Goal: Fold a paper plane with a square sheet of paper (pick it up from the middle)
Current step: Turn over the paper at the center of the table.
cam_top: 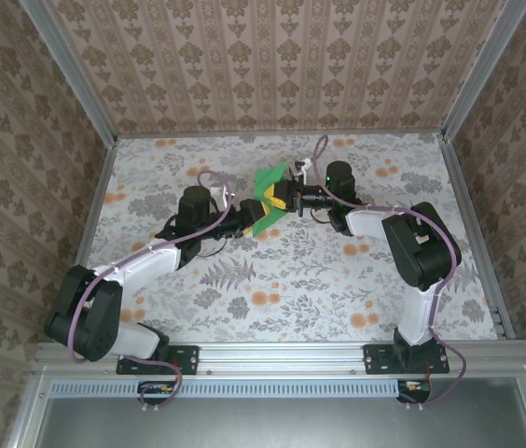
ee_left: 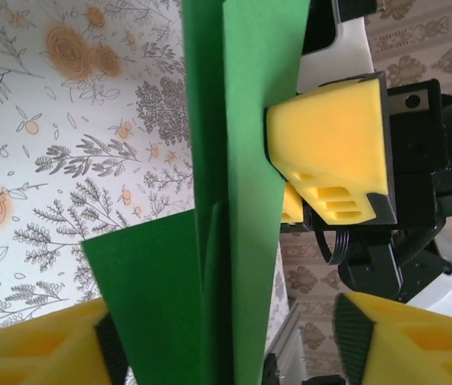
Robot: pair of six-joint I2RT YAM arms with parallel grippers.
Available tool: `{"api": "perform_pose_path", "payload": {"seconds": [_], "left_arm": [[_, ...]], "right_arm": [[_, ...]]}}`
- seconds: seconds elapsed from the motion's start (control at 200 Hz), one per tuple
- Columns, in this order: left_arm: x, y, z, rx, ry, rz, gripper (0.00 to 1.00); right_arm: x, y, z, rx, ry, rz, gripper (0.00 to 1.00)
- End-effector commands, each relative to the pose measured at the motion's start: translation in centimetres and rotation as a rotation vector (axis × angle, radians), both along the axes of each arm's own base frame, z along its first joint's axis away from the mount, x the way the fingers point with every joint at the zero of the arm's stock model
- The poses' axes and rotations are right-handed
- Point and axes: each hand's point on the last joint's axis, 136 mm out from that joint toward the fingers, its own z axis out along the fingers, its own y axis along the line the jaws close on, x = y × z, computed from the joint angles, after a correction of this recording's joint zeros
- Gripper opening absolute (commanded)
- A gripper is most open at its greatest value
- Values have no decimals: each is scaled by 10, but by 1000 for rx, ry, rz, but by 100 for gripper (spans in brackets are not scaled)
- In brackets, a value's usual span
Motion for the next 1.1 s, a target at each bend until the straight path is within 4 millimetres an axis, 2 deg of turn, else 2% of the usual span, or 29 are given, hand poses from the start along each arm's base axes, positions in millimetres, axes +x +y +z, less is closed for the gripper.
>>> {"api": "perform_pose_path", "payload": {"seconds": [0.0,0.225,0.32,0.425,0.5,0.56,0.73,0.81,0.96,1.045,1.095], "left_arm": [[10,-1,15,-29,-48,10,57],[6,3,10,2,-64,3,25],[9,10,1,67,-62,34,17],[8,18,-7,154,-61,39,12],[6,31,-19,279,-50,49,10],[5,45,-29,411,-59,56,10],[12,104,-57,855,-40,122,8],[15,125,-60,1021,-42,147,8],[23,155,-53,1339,-72,193,8],[27,164,-52,1530,-75,204,9],[28,162,-53,1613,-76,199,10]], "right_arm": [[-3,4,6,21,-25,41,17],[-2,1,-4,3,6,38,21],[0,-5,-15,-39,40,15,24],[2,-19,-32,-130,66,-32,35],[3,-36,-47,-232,91,-83,41],[3,-53,-56,-328,91,-122,41],[-3,-82,-74,-540,81,-171,43],[-5,-89,-79,-591,81,-188,45],[-8,-100,-88,-661,96,-215,45],[-8,-103,-92,-685,97,-226,45],[-8,-105,-93,-698,95,-234,45]]}}
